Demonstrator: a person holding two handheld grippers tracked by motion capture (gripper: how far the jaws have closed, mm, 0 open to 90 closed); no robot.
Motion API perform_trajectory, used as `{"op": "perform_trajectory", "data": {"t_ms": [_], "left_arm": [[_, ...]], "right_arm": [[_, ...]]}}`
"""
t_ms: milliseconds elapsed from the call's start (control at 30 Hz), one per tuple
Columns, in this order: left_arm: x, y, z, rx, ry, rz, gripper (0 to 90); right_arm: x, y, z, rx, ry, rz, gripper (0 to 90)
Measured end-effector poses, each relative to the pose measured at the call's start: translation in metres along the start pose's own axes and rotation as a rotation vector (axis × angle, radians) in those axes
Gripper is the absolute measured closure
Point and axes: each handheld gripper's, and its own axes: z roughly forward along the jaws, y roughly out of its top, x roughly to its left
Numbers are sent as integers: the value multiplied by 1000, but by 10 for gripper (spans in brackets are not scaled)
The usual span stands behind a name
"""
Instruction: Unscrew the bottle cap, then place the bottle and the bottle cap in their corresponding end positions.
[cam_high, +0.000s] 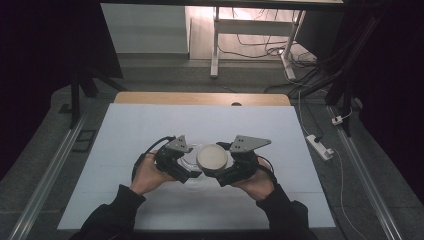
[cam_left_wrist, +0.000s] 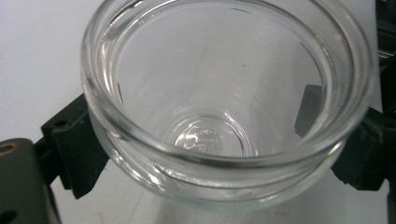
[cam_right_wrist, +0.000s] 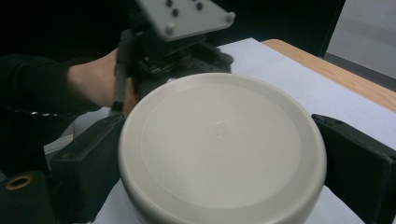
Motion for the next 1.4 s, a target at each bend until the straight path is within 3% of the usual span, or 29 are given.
{"op": "perform_trajectory", "data": {"t_ms": [533, 1400], "left_arm": [[15, 14, 3, -27, 37, -7, 76], [41, 27, 18, -34, 47, -20, 76]], "right_arm": [[14, -9, 3, 25, 29, -10, 69], [22, -31, 10, 57, 34, -13, 70]]}}
